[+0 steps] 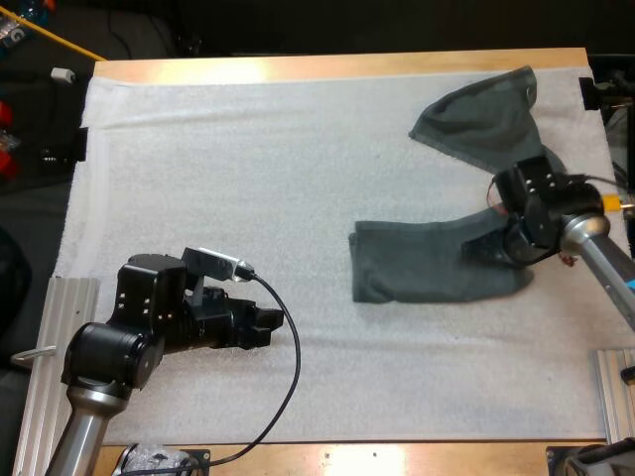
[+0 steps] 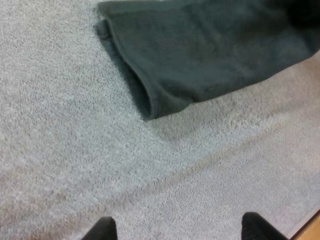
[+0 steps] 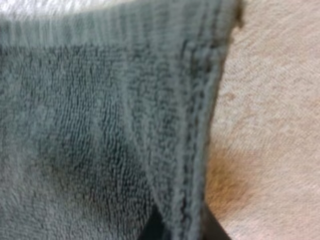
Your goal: Pick towel from pile, fold and stack
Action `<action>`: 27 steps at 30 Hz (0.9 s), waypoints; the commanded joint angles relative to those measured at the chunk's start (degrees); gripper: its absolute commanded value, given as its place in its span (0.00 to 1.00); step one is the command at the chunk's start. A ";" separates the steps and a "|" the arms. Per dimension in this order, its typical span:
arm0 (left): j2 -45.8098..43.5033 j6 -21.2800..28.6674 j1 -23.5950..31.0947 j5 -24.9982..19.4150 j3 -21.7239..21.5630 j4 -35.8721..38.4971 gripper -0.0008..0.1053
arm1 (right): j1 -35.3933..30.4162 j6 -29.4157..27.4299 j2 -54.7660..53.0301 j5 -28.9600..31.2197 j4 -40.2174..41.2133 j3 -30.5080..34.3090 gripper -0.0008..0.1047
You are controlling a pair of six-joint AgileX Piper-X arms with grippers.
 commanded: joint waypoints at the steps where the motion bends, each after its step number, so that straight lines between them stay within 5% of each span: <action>1: -0.39 0.17 -0.26 0.26 -0.38 0.65 0.49 | 0.59 -0.44 -0.79 1.16 1.20 -1.02 0.01; 6: -0.39 0.17 -0.26 0.26 -0.38 0.65 0.49 | 5.24 3.01 -0.81 -2.80 0.42 -1.78 0.01; 14: -0.39 0.17 -0.26 0.79 -0.38 0.76 0.49 | 15.82 16.81 4.38 -12.06 -7.94 -1.78 0.01; 22: -0.39 0.17 -0.26 2.05 -0.38 1.87 0.49 | 18.13 28.13 9.45 -18.11 -17.37 -1.78 0.01; 27: -0.39 0.31 -0.26 2.05 -0.38 1.96 0.49 | 18.13 29.55 11.21 -20.70 -20.19 -1.78 0.01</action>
